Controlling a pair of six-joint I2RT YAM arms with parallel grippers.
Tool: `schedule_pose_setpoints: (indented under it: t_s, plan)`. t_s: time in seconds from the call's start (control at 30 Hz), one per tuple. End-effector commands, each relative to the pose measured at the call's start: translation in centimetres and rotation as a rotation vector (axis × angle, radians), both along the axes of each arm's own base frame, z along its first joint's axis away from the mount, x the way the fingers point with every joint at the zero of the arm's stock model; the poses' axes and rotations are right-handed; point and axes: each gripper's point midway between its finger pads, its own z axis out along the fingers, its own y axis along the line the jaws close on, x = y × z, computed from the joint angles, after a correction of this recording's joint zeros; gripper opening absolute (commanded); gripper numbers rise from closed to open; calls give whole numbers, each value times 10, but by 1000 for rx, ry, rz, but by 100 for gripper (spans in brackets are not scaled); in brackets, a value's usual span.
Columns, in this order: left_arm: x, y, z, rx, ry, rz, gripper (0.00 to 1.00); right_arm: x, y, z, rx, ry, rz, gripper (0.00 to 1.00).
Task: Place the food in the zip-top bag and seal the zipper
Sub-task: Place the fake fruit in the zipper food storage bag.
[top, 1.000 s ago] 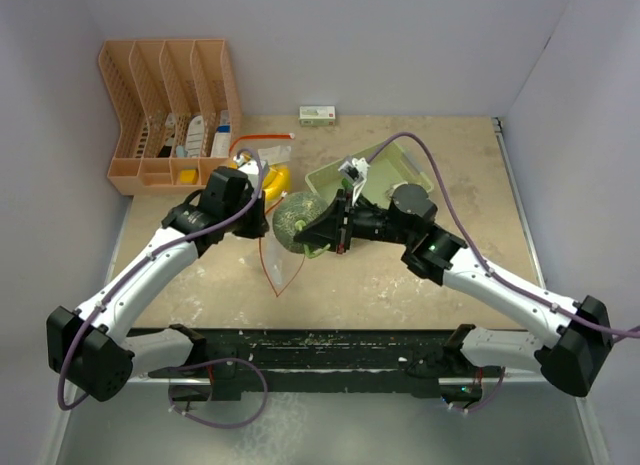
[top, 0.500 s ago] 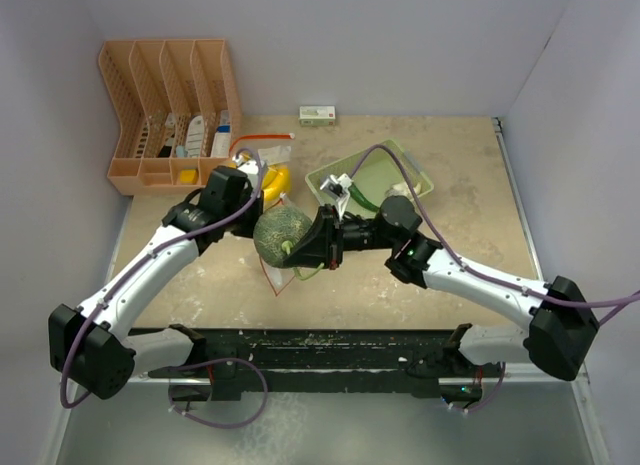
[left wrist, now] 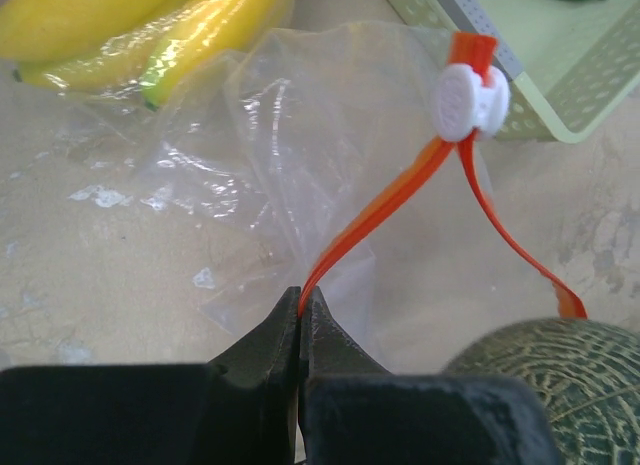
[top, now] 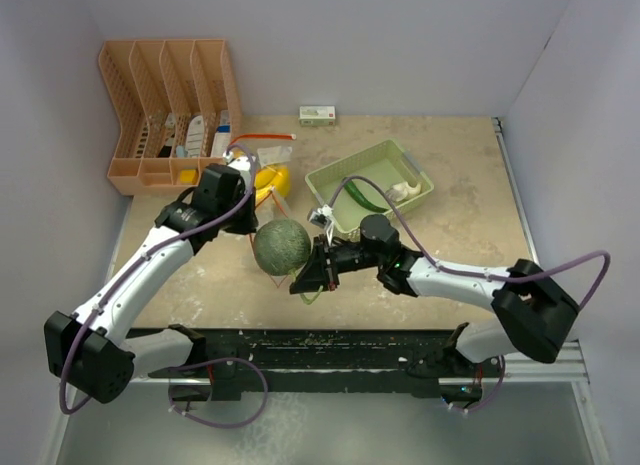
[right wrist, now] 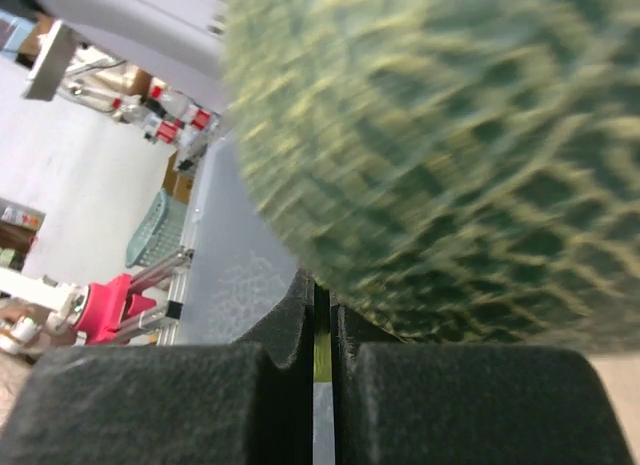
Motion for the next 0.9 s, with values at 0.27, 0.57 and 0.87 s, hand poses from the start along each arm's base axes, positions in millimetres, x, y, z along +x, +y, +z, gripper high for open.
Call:
schedule_pose_setpoints:
  t_s: [0.27,0.57,0.87]
  plan:
    - [-13,-36,36,-159,-32,-124,0,64,6,-35,-109,-56,-280,0]
    - [-17,-30,35,-141,-31,-114,0,80,-15,-65,-204,-1,-373,0]
    - [-9,-43,36,-183,-30,-133,0,82,0,-40,-190,-89,-293,0]
